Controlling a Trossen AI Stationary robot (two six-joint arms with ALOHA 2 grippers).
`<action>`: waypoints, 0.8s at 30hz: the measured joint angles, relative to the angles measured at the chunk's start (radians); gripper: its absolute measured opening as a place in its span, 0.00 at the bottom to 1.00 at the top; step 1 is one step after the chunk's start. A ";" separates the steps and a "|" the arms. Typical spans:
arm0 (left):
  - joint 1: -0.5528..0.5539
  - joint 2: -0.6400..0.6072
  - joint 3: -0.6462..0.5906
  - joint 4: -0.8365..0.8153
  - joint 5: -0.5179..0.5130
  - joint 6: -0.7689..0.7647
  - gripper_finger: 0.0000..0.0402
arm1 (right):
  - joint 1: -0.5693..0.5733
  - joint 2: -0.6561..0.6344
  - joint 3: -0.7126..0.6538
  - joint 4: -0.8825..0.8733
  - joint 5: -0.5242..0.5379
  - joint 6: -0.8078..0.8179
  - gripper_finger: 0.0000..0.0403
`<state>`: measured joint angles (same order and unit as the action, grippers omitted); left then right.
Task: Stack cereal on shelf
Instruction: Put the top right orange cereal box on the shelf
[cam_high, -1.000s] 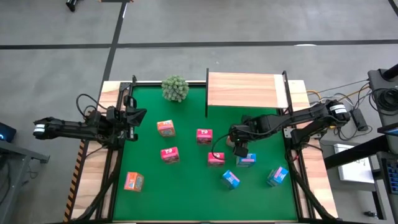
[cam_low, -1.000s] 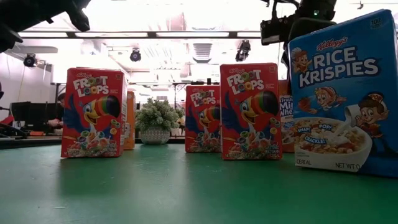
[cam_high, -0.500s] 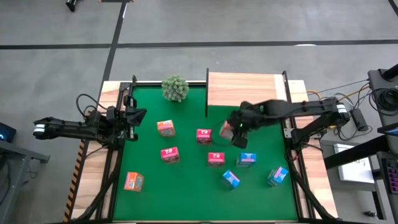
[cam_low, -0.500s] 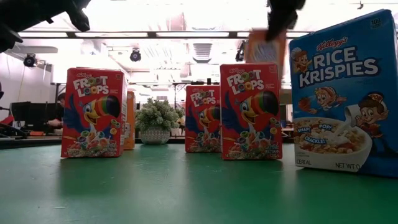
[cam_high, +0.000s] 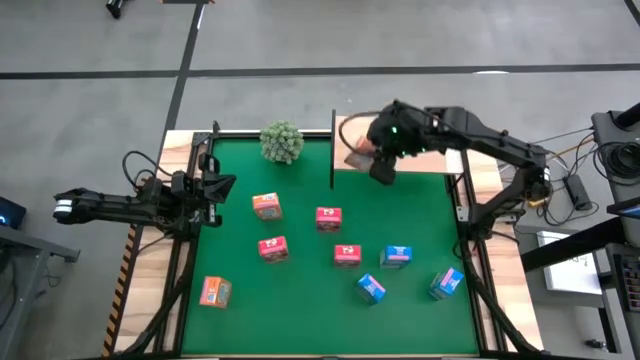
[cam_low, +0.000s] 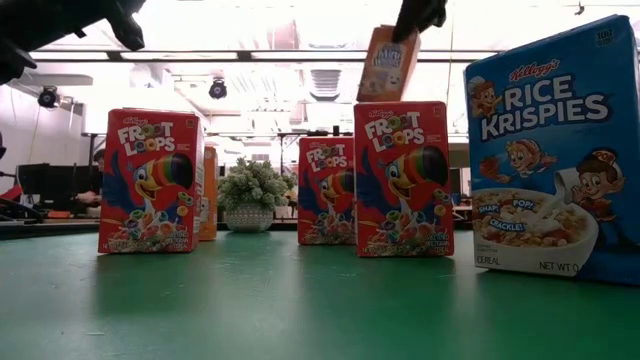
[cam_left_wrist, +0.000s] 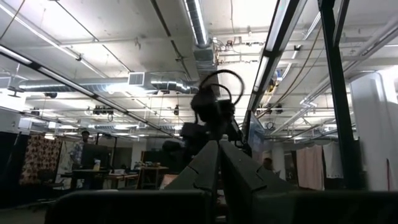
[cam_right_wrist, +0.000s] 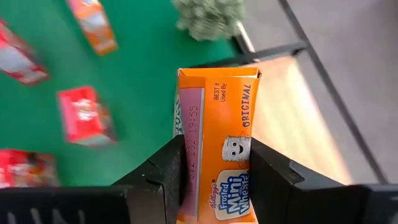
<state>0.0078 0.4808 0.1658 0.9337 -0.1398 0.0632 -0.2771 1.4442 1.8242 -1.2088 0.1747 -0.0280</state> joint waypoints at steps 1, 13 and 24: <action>0.000 0.000 0.000 0.000 0.000 0.001 0.00 | -0.022 0.011 0.011 -0.008 0.000 -0.020 0.34; 0.000 -0.001 0.000 0.008 0.000 0.006 0.00 | -0.178 0.178 0.080 -0.022 -0.003 -0.226 0.34; 0.000 -0.001 0.000 0.008 0.000 0.006 0.00 | -0.227 0.269 0.160 -0.051 -0.023 -0.246 0.51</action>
<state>0.0078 0.4801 0.1658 0.9413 -0.1398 0.0692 -0.5043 1.7129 1.9839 -1.2593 0.1517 -0.2739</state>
